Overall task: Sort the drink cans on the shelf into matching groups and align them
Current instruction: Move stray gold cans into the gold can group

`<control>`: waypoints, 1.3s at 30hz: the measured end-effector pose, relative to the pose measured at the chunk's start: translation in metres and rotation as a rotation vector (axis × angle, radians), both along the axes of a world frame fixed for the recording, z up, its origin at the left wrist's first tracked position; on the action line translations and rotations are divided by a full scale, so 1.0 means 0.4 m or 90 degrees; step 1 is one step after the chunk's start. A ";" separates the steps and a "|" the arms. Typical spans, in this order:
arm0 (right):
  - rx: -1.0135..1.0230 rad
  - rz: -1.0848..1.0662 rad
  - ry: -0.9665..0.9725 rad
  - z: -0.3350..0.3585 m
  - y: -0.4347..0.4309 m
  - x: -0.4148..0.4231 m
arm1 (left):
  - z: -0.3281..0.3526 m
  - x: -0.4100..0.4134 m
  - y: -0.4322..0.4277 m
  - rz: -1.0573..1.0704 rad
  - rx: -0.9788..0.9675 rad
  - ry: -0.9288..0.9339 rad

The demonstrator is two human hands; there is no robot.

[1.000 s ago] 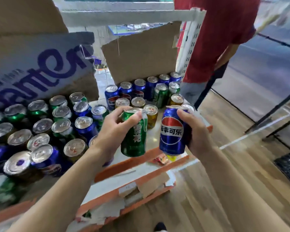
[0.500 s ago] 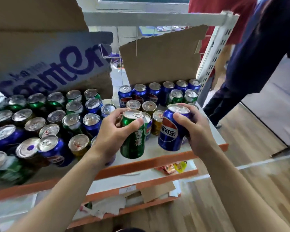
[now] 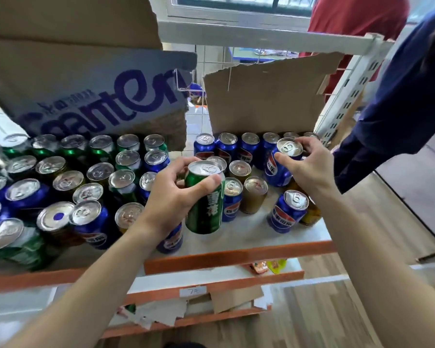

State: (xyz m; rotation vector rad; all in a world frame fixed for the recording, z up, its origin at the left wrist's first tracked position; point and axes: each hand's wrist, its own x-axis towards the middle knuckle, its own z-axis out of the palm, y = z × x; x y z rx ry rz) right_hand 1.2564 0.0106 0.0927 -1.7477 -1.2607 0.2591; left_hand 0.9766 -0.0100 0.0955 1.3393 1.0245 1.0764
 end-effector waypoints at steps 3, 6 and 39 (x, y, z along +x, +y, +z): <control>-0.043 -0.022 -0.012 -0.040 0.002 0.020 | -0.004 0.007 -0.005 0.008 0.008 0.003; -0.109 -0.024 -0.026 -0.074 0.002 0.037 | -0.011 0.021 -0.010 0.019 0.010 0.004; -0.086 0.427 -0.205 -0.026 -0.068 -0.328 | 0.065 -0.279 -0.186 0.445 0.120 0.266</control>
